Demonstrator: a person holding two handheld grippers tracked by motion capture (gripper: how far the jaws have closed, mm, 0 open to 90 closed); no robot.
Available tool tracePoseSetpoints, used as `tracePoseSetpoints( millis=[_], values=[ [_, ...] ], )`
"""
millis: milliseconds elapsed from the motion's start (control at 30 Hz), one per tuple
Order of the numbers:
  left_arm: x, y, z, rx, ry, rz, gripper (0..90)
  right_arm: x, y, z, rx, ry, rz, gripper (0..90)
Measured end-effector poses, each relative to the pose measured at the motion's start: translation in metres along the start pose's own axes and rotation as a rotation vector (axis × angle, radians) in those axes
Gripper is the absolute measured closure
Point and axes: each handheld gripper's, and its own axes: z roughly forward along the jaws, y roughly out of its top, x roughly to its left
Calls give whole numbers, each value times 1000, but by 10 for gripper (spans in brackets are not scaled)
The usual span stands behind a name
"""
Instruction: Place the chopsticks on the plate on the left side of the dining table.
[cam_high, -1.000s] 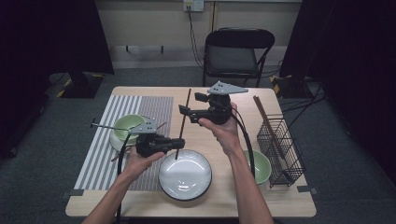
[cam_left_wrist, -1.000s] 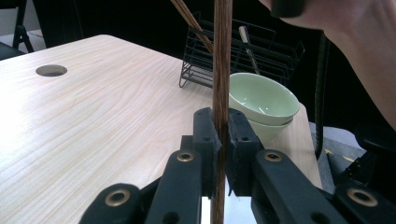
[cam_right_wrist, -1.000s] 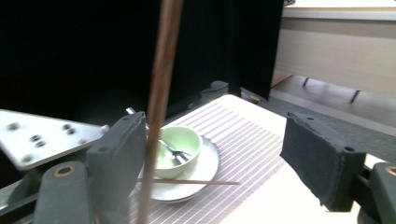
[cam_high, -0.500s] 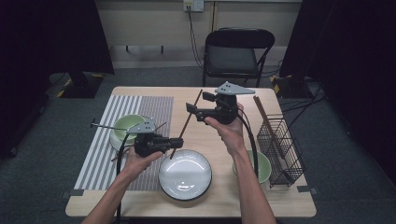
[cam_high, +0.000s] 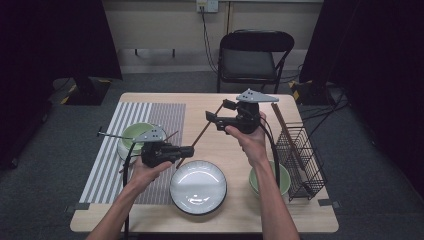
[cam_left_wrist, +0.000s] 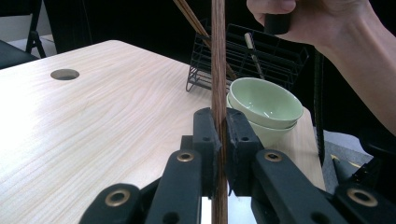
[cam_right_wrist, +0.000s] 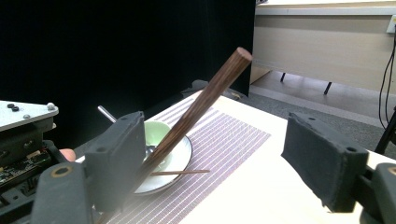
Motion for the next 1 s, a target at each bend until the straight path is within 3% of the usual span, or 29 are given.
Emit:
tracePoseSetpoints(
  millis=[167, 1000],
  values=[
    [1, 1, -1, -9, -8, -8, 842, -2, -2, -2, 10, -26, -4, 194],
    [4, 5, -10, -33, -20, 0, 843, -16, -16, -7, 31, -60, 11, 165]
  ],
)
